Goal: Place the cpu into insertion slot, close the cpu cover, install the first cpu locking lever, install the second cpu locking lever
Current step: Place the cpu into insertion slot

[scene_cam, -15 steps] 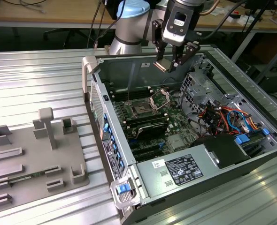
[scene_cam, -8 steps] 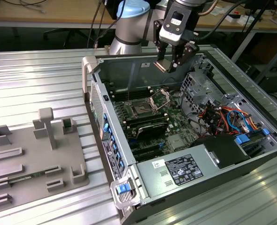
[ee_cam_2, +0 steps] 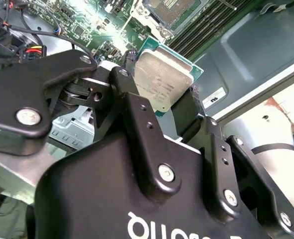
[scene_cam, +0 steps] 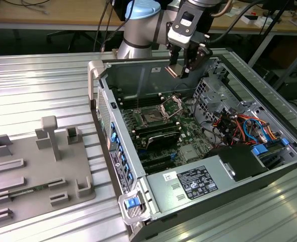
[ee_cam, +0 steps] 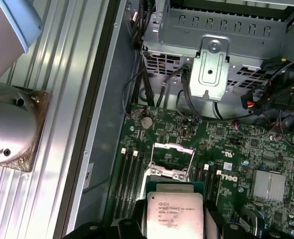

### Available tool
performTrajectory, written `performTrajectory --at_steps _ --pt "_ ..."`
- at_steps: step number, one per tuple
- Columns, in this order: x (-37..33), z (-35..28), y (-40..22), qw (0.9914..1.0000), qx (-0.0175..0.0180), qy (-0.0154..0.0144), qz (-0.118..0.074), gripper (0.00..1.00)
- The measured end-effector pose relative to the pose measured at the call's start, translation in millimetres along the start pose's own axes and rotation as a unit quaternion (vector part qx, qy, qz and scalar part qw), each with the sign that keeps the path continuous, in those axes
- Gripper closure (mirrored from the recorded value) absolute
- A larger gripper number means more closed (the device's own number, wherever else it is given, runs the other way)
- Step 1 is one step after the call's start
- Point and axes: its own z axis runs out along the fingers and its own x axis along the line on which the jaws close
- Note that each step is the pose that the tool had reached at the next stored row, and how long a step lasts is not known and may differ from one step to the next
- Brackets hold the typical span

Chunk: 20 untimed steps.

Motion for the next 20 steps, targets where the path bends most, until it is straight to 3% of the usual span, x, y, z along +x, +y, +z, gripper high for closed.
performTrajectory --at_steps 4,9,20 --pt "0.0 0.3 -0.1 0.99975 -0.0004 -0.0020 0.022 0.45" --pt "0.1 0.5 -0.5 0.99880 -0.0009 -0.0044 0.049 0.45" --pt "1.2 0.2 -6.4 0.99723 -0.0014 -0.0066 0.074 0.45"
